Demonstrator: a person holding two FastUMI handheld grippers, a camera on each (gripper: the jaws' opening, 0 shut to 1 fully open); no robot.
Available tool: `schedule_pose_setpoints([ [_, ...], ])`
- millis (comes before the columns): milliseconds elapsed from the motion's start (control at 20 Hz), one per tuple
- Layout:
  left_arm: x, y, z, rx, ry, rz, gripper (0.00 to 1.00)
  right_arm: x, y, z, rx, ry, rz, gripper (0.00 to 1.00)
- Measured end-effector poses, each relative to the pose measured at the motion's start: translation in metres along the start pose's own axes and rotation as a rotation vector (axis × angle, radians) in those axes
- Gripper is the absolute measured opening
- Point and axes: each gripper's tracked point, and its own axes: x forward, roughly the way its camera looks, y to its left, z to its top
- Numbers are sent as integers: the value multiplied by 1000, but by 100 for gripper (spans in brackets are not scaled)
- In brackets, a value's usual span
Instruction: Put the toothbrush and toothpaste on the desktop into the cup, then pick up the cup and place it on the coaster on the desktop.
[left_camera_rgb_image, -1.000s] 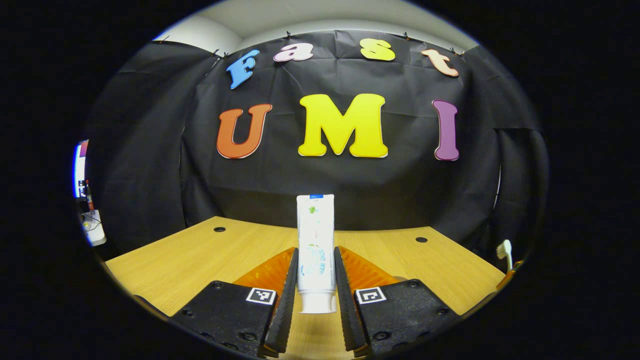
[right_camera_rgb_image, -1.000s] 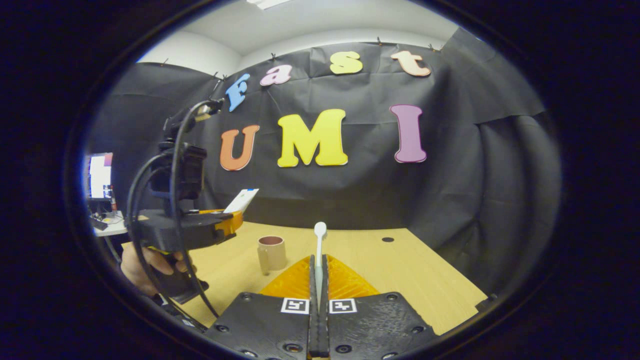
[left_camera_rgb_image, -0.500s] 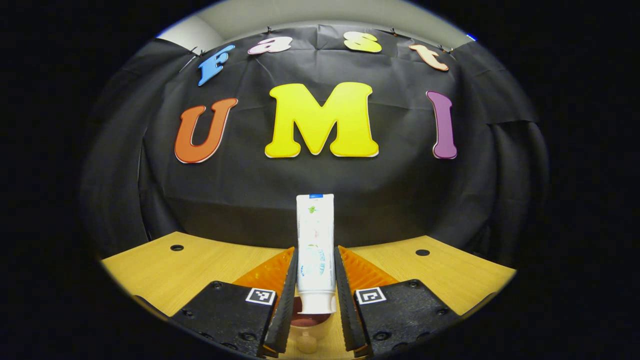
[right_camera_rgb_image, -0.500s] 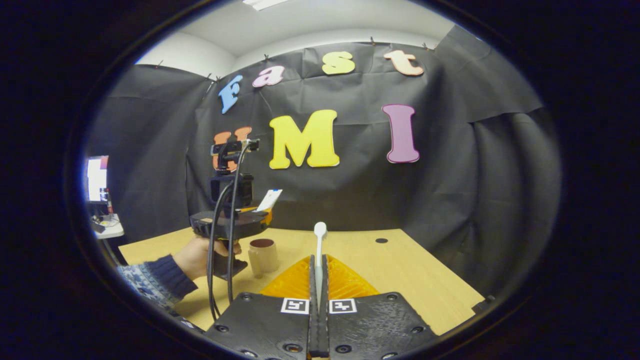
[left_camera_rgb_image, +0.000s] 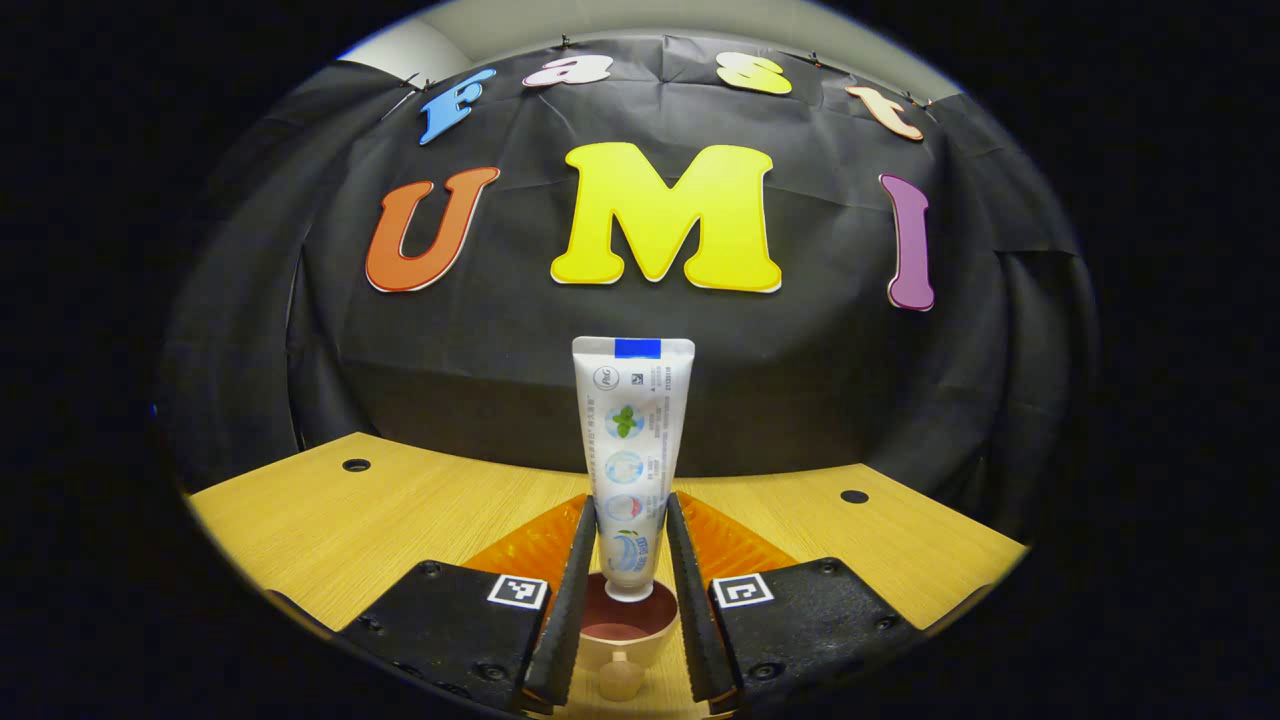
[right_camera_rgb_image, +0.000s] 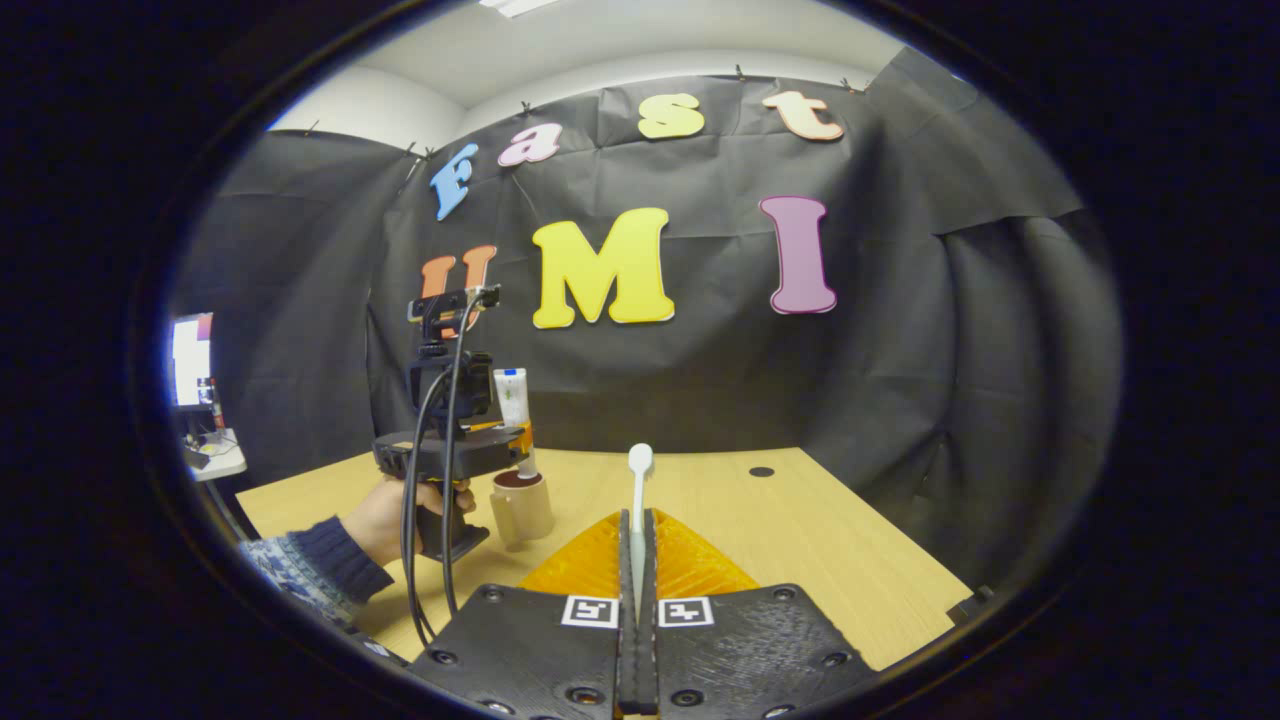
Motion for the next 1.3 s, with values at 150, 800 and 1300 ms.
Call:
schedule_pose_setpoints([
  [150, -3, -2, 13, 8, -38, 1, 45, 0, 0, -3, -3, 3, 0, 0],
  [800, -90, 4, 58, 87, -126, 54, 98, 26, 23, -13, -43, 7, 38, 0],
  [1300, -162, 57, 82, 51, -138, 96, 98, 127, 92, 56, 8, -122, 146, 0],
])
